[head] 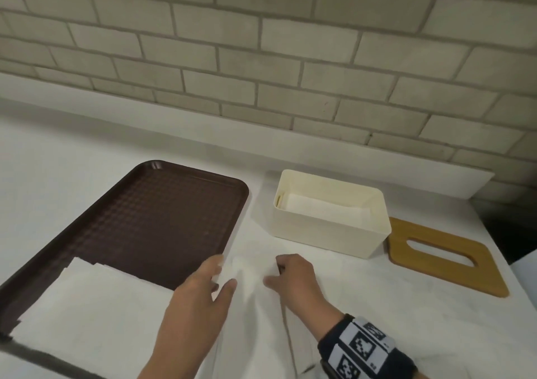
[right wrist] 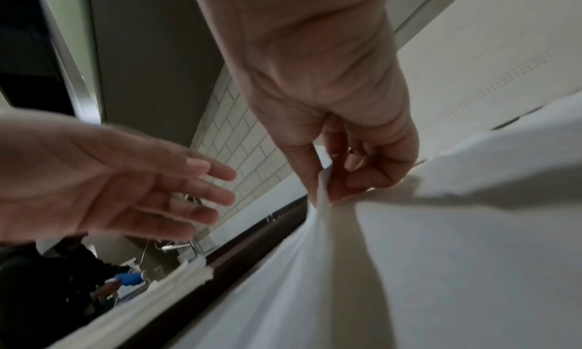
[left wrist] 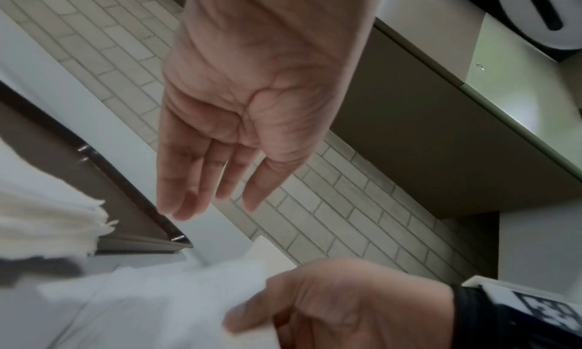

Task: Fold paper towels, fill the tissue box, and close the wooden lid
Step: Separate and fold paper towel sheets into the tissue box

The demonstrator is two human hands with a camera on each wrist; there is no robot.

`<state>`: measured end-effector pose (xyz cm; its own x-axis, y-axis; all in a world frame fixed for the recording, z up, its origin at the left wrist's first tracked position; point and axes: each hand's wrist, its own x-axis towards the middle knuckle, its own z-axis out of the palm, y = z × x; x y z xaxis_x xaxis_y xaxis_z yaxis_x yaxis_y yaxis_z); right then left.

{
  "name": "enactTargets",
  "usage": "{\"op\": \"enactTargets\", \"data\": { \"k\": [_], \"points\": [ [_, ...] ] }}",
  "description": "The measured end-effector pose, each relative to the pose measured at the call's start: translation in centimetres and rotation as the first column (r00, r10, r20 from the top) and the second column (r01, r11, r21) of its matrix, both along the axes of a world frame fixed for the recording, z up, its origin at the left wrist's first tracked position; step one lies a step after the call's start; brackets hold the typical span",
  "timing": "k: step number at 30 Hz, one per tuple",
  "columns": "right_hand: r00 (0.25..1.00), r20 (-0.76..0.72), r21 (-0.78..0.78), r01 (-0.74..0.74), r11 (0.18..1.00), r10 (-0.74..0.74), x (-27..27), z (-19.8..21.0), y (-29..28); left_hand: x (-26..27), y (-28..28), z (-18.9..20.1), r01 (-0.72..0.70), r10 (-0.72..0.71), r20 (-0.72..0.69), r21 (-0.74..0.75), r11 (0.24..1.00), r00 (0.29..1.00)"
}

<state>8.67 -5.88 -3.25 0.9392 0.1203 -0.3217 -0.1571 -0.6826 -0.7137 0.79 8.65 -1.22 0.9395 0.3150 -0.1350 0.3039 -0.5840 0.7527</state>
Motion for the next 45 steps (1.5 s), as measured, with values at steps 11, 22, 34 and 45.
{"op": "enactTargets", "data": {
  "k": [11, 22, 34, 45],
  "points": [
    [0.998, 0.059, 0.649, -0.030, 0.761, -0.012, -1.4, 7.5, -5.2, 1.7, -3.9, 0.2, 0.099, 0.053, 0.199, -0.678, 0.728, 0.979],
    [0.913, 0.233, 0.802, 0.014, 0.597, -0.335, -3.0, 7.1, -7.7, 5.6, -10.0, 3.1, 0.342, 0.004, 0.463, -0.660, 0.669, 0.886],
    [0.864, 0.274, 0.822, 0.018, 0.569, -0.423, -2.6, 5.8, -9.6, 7.1, -11.8, 3.8, 0.457, -0.129, 0.489, -0.645, 0.612, 0.863],
    [0.790, 0.349, 0.763, 0.072, 0.643, -0.504, -1.3, 4.0, -9.2, 8.3, -11.6, 2.2, 0.400, -0.185, 0.363, -0.713, 0.575, 0.913]
  ]
}}
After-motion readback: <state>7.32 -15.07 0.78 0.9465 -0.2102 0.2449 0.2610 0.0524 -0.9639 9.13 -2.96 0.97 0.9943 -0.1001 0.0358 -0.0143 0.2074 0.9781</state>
